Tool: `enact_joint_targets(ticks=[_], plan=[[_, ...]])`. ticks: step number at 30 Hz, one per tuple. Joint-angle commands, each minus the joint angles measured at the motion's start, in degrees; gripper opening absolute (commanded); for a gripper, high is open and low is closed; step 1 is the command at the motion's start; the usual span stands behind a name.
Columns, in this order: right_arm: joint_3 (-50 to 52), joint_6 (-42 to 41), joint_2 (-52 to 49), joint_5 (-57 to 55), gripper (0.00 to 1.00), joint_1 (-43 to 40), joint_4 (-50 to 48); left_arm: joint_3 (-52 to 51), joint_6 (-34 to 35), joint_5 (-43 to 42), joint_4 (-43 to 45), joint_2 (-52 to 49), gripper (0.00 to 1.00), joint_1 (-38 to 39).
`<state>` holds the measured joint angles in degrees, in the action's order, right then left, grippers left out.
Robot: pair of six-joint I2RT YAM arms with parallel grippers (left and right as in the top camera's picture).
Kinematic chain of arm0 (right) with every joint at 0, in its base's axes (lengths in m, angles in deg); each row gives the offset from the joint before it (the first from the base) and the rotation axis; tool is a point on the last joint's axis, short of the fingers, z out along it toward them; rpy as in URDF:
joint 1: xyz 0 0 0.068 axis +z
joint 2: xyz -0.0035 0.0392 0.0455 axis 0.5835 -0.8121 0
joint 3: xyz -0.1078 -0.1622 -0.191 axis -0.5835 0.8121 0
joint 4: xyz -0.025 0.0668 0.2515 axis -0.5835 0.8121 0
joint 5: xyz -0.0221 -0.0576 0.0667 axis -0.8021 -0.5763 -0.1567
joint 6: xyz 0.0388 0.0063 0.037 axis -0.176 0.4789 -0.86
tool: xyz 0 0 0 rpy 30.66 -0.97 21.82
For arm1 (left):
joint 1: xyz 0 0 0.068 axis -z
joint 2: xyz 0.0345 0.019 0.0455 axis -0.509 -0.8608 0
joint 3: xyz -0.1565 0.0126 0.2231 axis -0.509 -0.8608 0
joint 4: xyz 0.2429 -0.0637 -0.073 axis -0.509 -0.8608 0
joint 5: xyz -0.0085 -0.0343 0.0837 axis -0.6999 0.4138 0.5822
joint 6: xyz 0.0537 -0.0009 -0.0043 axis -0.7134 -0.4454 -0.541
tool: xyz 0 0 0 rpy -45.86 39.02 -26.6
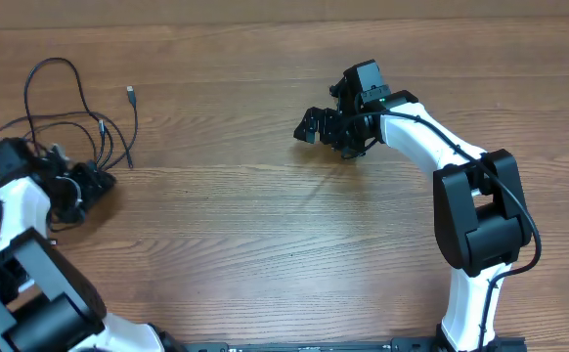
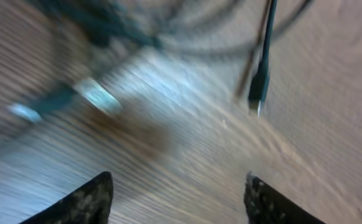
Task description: Untangle cables
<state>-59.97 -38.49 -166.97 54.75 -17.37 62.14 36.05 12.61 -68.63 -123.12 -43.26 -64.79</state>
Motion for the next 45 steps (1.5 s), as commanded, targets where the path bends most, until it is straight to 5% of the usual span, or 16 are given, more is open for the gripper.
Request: enact_joint_targets(ticks=[1, 24, 36, 42, 45], plan=[[-0.3, -0.2, -0.3, 0.5, 1.0, 0.1, -0.4, 0.7, 1.5, -3.8, -2.4, -2.0, 0.64, 2.4], [-0.3, 0.5, -0.2, 0.1, 1.0, -0.1, 3.8, -10.9, -6.7, 9.8, -2.0, -2.4, 0.73, 33.9], [-0.6, 5.4, -0.2, -12.8, 1.0, -10.3, 22.4, -15.2, -6.7, 11.1, 0.9, -2.4, 0.76, 37.2], [2.3, 4.5, -0.2, -20.5, 1.0, -9.9, 26.5, -17.0, -6.0, 11.8, 4.1, -2.5, 0.84, 37.2], [5.3, 4.5, -0.3, -24.0, 1.0, -8.6, 25.4, -17.6, -6.0, 11.8, 4.6, -2.4, 1.0, 37.2]])
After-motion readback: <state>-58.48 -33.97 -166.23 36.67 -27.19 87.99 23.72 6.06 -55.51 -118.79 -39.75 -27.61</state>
